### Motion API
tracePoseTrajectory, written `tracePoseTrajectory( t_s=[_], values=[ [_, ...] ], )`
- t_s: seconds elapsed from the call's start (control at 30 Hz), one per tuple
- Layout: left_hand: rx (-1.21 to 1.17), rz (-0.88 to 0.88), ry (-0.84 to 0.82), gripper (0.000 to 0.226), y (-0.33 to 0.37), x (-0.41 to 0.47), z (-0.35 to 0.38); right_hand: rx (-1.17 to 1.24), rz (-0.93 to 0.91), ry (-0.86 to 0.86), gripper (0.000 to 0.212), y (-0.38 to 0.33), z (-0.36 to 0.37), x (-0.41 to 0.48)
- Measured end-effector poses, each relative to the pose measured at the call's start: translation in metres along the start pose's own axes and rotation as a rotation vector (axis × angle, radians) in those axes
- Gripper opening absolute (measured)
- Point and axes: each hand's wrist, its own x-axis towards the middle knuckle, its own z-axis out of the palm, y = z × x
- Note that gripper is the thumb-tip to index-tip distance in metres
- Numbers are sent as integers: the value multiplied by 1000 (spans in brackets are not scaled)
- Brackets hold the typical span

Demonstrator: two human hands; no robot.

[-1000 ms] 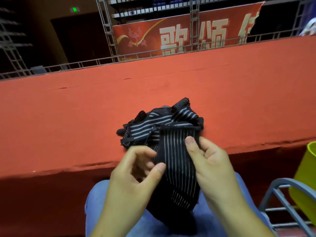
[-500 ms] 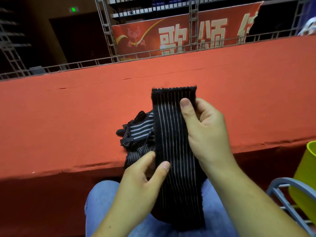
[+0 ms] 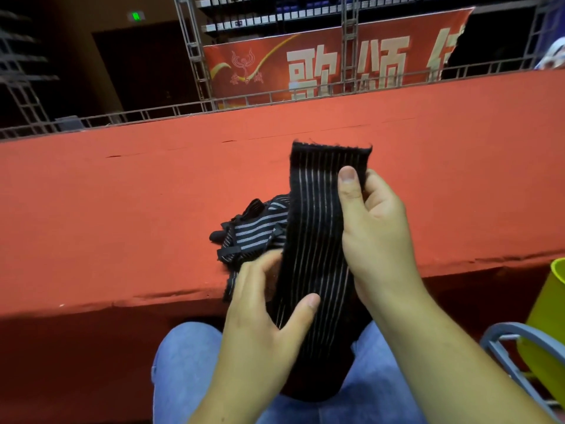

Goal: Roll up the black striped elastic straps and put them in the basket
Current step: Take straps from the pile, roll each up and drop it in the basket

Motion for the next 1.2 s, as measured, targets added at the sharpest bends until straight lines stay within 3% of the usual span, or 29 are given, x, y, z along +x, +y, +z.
tracePoseTrajectory(
  t_s=[0.1,0.2,0.33,0.4,0.6,0.8,0.93,1.13,1.2],
  values=[
    [-67,16,97,49,2,0,-4,5,19,16,26,-2,-1,-1],
    [42,95,50,33,1,2,-5,41,59,28,27,-5,-2,0],
    [-56,-69,-52,41,-4,0,-1,104,105,-3,30,-10,-4,1],
    [-71,-84,-87,32,-3,0,-1,99,112,-15,30,-11,-4,0],
    [-19,13,-53,16,-3,1,0,-53,-21,-54,26,-9,-8,3],
    [-162,-176,-158,35,-10,-2,2,-77,-87,4,24,-5,-10,4],
    [-167,-234,-226,23,-21,-7,9,-21,-79,40,26,-13,-7,4],
    [-45,-142,-499,70,-31,-18,17,59,-42,26,25,-17,-7,4],
    [-91,-123,-455,82,-26,-9,11,11,-55,-21,24,-14,-8,2]
  ],
)
